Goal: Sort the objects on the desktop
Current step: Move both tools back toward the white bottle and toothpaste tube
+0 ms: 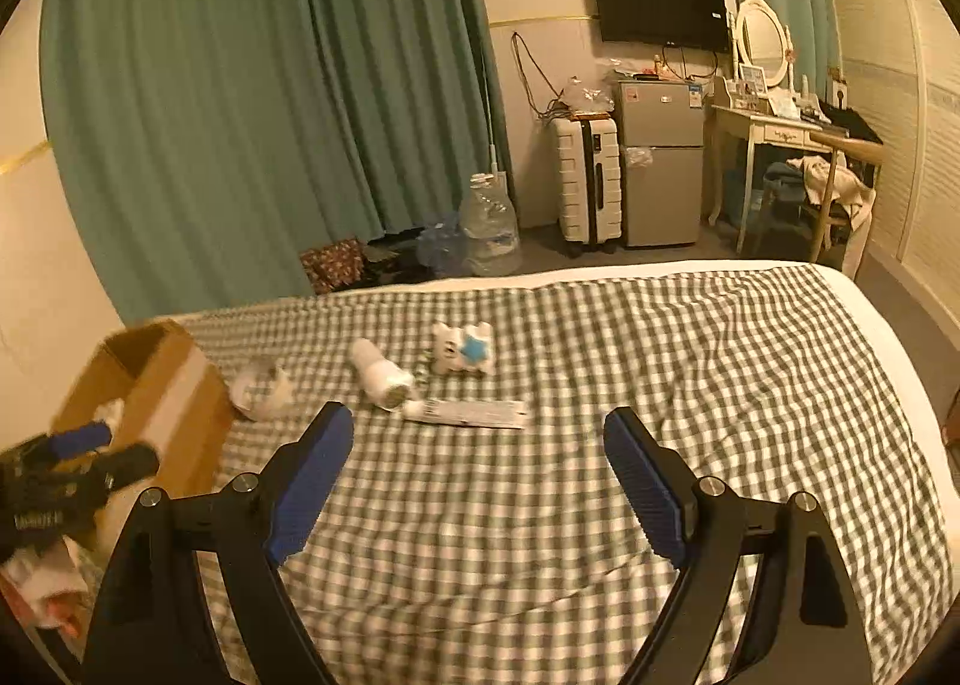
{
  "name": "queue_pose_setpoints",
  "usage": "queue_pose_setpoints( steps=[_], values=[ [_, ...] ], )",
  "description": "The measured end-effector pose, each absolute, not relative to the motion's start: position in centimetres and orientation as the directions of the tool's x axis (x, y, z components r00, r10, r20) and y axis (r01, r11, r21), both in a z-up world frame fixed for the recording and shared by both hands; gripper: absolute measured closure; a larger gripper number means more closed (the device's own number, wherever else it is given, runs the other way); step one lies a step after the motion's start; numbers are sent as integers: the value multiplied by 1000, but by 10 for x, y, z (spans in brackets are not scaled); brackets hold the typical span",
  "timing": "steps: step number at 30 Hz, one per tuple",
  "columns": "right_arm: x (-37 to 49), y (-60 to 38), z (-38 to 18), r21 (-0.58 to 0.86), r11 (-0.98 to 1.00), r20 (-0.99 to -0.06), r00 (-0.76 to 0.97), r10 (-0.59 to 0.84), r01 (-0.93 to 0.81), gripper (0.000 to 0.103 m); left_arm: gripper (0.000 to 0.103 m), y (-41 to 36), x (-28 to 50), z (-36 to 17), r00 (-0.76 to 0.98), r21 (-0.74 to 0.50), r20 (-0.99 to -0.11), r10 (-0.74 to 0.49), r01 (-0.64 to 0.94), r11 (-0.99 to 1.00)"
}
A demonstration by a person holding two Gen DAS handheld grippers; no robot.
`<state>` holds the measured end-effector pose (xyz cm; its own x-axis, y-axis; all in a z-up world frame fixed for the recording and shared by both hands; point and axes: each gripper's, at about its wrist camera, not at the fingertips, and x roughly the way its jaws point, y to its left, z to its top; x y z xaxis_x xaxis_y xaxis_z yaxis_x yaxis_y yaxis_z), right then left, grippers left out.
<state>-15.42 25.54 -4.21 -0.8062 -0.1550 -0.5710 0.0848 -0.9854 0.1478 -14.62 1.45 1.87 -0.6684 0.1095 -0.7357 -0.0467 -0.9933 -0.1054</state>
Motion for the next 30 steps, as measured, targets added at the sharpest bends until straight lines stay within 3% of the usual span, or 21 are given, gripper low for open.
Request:
queue_pose_setpoints(
  steps=[9,20,23,24,30],
  values=[
    [-215,270,-119,172,-981,-701,-688,-189,95,17,0,47,-250,-37,-599,-66,-801,17,60,-996],
    [-290,248,-163,49,-972,-760,-623,-184,228,17,1,43,-369,-129,-438,-312,-876,202,196,-929],
    [-295,240,-167,22,-964,-756,-627,-190,265,17,27,44,-371,-138,-438,-234,-886,154,135,-963],
    [-295,238,-170,22,-964,-758,-624,-188,263,17,44,43,-365,-134,-469,-226,-867,166,75,-971],
    [-279,239,-169,24,-966,-757,-627,-185,257,17,44,25,-318,-123,-456,-181,-871,184,-52,-982]
  ],
)
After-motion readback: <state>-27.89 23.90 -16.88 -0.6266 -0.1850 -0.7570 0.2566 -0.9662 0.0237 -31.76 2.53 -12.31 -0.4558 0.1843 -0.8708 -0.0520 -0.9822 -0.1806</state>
